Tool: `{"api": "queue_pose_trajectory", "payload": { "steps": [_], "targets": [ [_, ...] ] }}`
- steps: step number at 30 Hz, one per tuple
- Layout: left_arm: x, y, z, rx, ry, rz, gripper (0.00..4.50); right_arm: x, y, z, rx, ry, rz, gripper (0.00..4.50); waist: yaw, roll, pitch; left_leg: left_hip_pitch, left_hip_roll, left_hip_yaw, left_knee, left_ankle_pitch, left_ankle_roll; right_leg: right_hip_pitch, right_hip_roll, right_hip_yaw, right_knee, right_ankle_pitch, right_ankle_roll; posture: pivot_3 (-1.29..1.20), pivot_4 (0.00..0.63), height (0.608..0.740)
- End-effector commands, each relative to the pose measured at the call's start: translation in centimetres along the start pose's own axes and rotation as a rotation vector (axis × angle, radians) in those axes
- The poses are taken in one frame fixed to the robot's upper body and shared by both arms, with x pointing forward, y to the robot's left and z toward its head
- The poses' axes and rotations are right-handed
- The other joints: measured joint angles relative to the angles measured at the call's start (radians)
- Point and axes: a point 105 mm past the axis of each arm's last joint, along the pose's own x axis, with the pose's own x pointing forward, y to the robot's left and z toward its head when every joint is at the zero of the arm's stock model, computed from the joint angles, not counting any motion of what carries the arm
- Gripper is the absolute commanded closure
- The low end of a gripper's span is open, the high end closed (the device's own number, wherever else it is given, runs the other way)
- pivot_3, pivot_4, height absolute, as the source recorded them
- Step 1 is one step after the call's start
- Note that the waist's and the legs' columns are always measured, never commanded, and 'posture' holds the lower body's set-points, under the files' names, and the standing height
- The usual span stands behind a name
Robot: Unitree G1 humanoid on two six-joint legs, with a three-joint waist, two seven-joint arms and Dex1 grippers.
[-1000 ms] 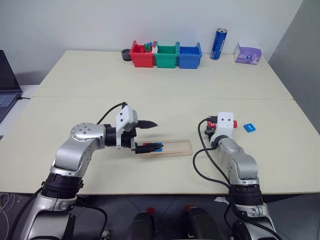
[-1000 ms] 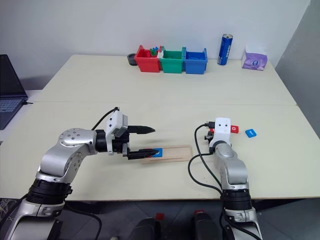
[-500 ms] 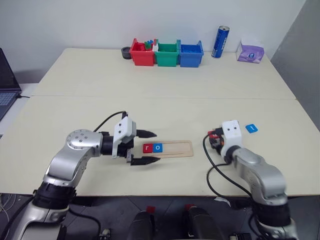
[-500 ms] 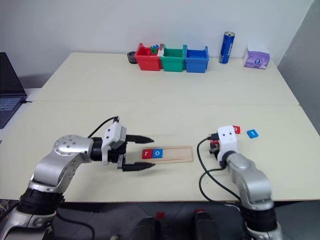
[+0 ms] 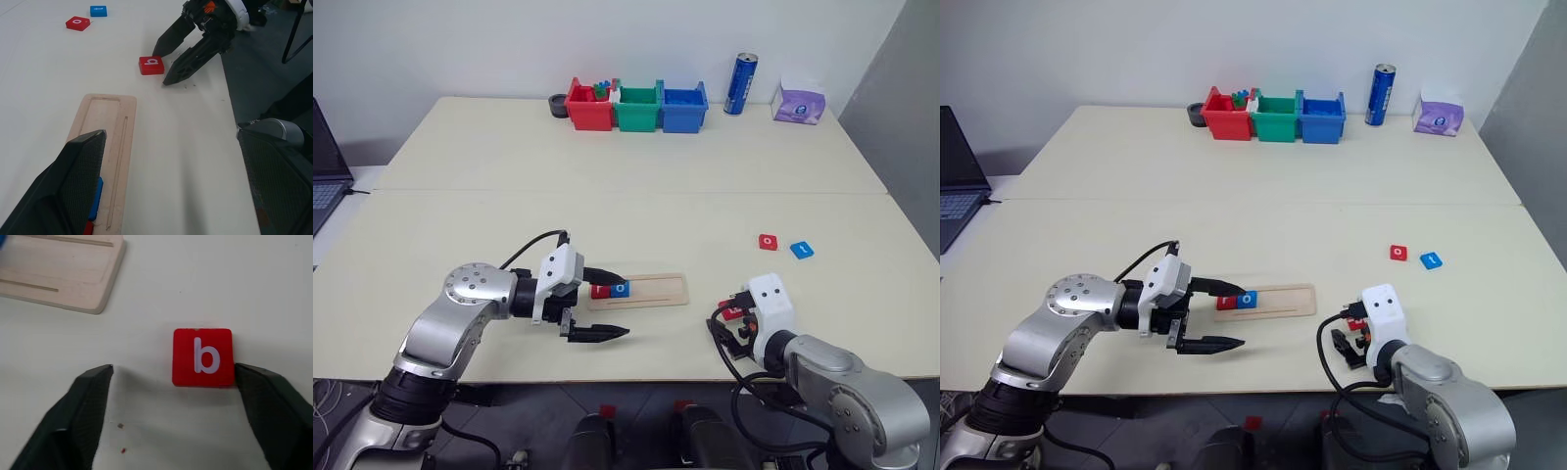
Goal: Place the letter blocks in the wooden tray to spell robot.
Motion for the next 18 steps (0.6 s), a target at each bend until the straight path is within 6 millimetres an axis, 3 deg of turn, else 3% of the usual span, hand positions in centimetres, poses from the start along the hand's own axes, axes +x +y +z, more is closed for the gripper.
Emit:
{"api": "queue_pose_trajectory", "payload": {
  "steps": [1,5,8,13,18],
  "targets": [
    [0.0,0.1,0.8,0.032,-0.021,-0.009,0.0,-0.6,-1.6,3.0,-0.057,-0.097,0.007,0.04,0.0,0.001,0.0,0.0,0.0,0.0,0.0,0.0,0.0,0.0,0.0,0.0,0.0,0.0,0.0,0.0,0.15,0.74],
    [0.1,0.3,0.8,0.034,-0.022,-0.009,0.0,-0.8,-4.0,7.3,-0.311,-0.241,0.03,0.04,0.0,0.001,0.001,-0.001,-0.001,0.002,0.001,0.0,0.0,-0.001,0.0,0.0,-0.001,0.0,0.0,0.0,0.15,0.74],
    [0.3,0.5,0.7,0.041,-0.019,-0.016,0.0,-0.6,-3.7,9.0,-0.477,-0.345,0.269,0.04,0.0,0.0,0.001,-0.001,-0.001,0.002,0.001,0.0,0.0,0.0,0.0,0.0,-0.001,0.0,0.0,0.0,0.15,0.74],
    [0.3,0.4,0.6,0.053,-0.009,-0.046,0.0,-0.4,-3.0,6.3,-0.625,-0.314,0.627,0.04,0.001,0.0,0.001,-0.001,0.0,0.002,0.001,0.0,0.001,0.0,0.0,-0.001,-0.001,0.003,-0.005,0.0,0.15,0.74],
    [0.0,0.2,0.6,0.061,0.0,-0.059,0.0,0.3,-3.6,3.6,-0.737,-0.218,0.754,0.04,0.002,0.0,0.001,-0.002,0.0,0.002,0.002,0.0,0.001,0.0,0.0,-0.001,0.0,0.003,-0.005,0.0,0.15,0.74]
  ]
}}
